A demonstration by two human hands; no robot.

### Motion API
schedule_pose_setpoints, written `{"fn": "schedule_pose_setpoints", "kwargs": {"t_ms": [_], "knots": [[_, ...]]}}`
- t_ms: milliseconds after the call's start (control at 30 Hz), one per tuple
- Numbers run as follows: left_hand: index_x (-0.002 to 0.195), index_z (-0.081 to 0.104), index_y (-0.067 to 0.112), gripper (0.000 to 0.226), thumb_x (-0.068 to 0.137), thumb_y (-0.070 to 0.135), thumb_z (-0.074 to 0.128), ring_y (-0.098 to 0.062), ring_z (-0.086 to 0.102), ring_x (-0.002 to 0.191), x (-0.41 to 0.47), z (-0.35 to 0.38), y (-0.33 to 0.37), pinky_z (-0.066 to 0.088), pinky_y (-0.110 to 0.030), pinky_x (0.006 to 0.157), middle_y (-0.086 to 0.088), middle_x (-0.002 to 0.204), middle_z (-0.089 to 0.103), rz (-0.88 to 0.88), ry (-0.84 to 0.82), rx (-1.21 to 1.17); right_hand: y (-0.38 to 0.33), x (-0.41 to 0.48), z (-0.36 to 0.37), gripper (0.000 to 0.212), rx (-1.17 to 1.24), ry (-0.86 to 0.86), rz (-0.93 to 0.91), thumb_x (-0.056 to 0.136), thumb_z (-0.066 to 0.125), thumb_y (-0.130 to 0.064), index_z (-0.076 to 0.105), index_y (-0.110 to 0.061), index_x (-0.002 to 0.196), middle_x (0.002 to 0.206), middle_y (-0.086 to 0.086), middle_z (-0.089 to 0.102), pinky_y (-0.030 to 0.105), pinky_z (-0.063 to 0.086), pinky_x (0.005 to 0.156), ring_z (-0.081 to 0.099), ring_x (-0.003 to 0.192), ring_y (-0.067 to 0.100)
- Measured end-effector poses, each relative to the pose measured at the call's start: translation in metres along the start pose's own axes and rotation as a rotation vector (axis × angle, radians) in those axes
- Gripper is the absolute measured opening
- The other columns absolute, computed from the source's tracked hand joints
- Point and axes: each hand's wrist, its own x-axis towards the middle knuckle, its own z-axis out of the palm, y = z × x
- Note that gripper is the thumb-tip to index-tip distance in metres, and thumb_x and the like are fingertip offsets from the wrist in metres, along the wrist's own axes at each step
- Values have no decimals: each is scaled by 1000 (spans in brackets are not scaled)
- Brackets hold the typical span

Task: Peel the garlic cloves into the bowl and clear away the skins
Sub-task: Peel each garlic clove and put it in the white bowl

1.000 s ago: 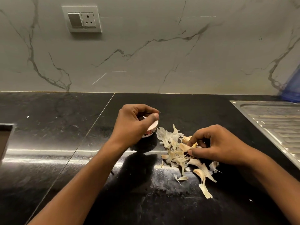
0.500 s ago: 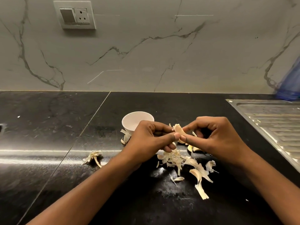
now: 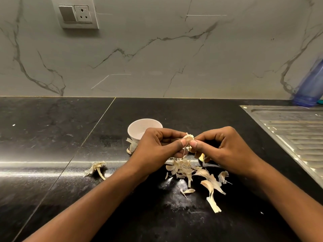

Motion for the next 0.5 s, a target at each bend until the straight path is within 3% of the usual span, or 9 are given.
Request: {"fn": "schedule_pose_setpoints", "kwargs": {"t_ms": [267, 500], "knots": [[113, 79, 10, 23, 91, 15, 79, -27, 79, 87, 0, -1, 0, 66, -42, 84, -8, 94, 82, 24, 8, 24, 2, 1, 3, 22, 52, 40, 26, 90, 77, -30, 82, -15, 105, 88, 1, 81, 30, 64, 69, 79, 79, 21], [107, 81, 7, 19, 88, 8, 81, -28, 80, 87, 0, -4, 1, 65, -35, 81, -10, 94, 82, 52, 17, 9, 1, 1, 8, 17, 198, 81, 39, 90, 75, -17, 82, -8, 103, 87, 6, 82, 27, 64, 68, 80, 77, 24]]}}
